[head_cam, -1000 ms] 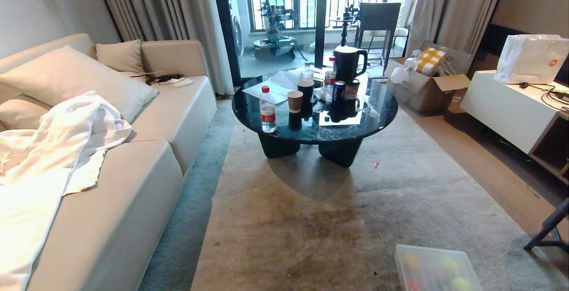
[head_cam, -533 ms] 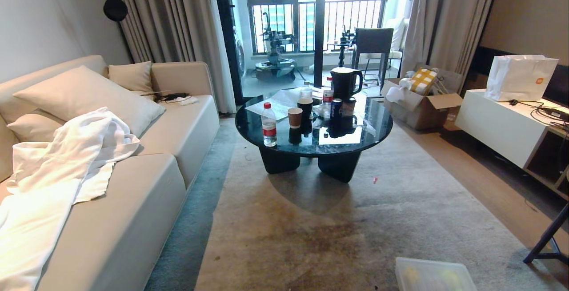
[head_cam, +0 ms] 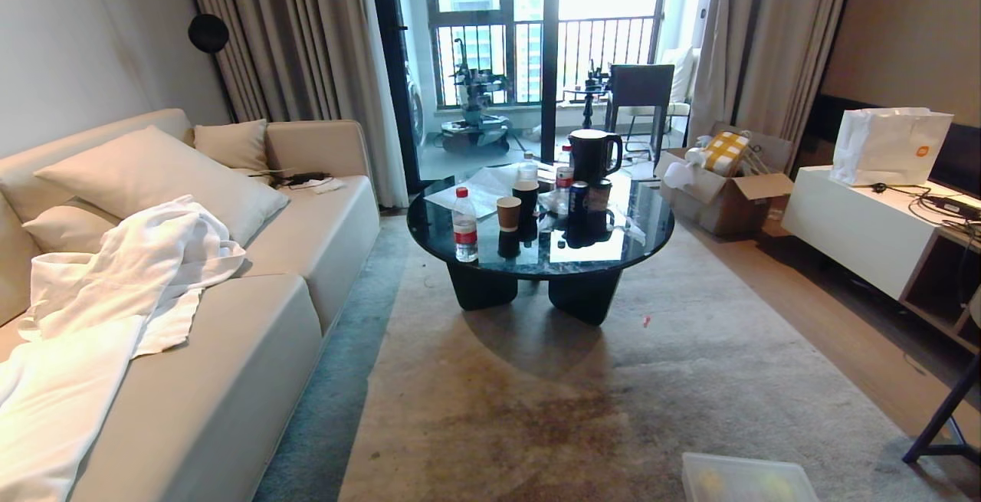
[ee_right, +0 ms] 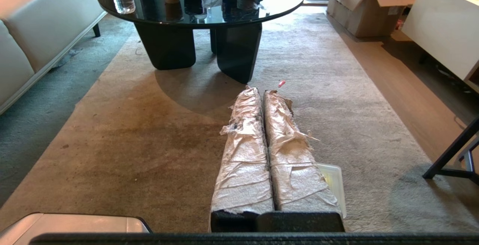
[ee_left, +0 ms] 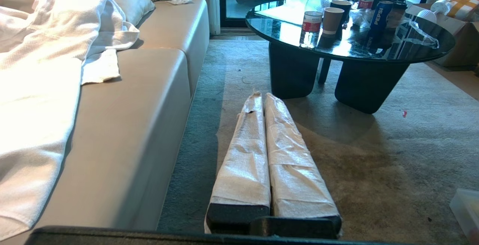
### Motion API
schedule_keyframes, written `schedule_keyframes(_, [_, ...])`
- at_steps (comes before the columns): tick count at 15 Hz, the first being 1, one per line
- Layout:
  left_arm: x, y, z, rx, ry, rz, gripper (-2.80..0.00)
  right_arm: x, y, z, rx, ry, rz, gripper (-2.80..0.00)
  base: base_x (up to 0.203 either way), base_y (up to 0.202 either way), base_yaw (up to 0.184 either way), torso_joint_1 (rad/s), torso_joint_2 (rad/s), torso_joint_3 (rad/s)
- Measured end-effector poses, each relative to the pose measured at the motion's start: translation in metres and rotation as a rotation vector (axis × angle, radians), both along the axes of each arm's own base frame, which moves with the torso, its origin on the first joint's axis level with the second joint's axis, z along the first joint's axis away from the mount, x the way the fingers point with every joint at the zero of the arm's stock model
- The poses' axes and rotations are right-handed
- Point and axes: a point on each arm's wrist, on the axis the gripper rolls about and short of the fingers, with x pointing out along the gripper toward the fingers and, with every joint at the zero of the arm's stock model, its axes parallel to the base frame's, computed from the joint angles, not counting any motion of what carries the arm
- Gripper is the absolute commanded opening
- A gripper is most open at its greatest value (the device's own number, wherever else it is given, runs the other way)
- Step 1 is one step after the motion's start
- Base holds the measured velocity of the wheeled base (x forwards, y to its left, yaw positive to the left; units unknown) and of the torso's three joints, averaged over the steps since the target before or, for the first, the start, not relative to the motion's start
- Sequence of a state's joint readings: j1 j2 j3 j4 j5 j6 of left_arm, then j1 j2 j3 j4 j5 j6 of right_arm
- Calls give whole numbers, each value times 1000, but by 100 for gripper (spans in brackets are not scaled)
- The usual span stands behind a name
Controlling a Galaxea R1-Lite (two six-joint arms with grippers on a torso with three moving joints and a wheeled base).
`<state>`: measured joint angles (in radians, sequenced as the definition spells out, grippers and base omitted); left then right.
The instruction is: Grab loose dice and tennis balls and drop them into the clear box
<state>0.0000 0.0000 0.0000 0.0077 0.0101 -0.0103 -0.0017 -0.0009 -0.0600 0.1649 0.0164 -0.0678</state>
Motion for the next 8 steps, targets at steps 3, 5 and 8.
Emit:
schedule_keyframes(3, [0,0,0,0,0,-1,-280,0,0,0,0,1,0,-280,0,0,0,0,0,0])
schedule_keyframes(5, [0,0,0,0,0,0,-280,0,0,0,-1,4,-1,-280,0,0,0,0,0,0])
schedule_keyframes(8, [0,0,0,-1,0,-1,-280,0,0,0,0,4,-1,-280,0,0,0,0,0,0])
